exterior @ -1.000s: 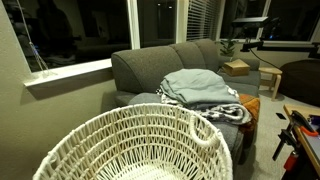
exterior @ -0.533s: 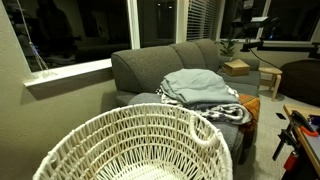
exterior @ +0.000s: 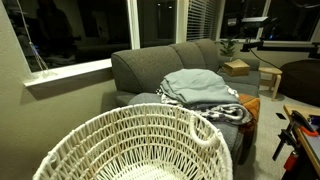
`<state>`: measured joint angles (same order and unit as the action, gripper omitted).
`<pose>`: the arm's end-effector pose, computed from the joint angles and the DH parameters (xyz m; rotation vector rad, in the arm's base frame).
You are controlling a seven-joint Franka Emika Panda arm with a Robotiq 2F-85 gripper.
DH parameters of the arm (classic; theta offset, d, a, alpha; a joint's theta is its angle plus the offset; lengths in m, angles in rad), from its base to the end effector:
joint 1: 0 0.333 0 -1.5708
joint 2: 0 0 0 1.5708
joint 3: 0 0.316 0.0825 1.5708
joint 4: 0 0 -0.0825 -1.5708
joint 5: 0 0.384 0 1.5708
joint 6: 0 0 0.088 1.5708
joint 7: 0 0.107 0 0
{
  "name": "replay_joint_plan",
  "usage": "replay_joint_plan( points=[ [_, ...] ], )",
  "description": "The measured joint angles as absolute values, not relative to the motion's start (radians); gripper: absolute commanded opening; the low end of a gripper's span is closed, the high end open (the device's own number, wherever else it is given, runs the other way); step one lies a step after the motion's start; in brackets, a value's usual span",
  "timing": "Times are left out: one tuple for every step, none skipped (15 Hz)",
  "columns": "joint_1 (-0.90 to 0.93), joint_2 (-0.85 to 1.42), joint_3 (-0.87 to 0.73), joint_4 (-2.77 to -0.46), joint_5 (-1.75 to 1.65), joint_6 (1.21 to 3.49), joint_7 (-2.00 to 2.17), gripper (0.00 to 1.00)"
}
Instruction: Put the grey blanket in the laundry hamper
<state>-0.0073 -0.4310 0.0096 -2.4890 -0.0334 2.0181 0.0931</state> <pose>0.4046 -0.0010 0.4373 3.1031 -0.1191 -0.0595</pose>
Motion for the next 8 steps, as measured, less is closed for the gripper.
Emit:
replay_joint_plan(
  points=[
    [-0.011, -0.417, 0.011, -2.492, -0.038, 2.039, 0.105, 1.0],
    [-0.016, -0.402, 0.013, -2.494, -0.046, 2.058, 0.118, 1.0],
    [-0.019, -0.387, 0.013, -2.498, -0.056, 2.078, 0.135, 1.0],
    [-0.022, -0.371, 0.014, -2.502, -0.068, 2.096, 0.151, 1.0],
    [-0.027, -0.356, 0.015, -2.504, -0.079, 2.113, 0.167, 1.0],
    [-0.03, -0.341, 0.015, -2.507, -0.091, 2.126, 0.183, 1.0],
    [-0.032, -0.326, 0.015, -2.51, -0.101, 2.138, 0.197, 1.0],
    [-0.035, -0.311, 0.015, -2.511, -0.111, 2.149, 0.212, 1.0]
  ],
)
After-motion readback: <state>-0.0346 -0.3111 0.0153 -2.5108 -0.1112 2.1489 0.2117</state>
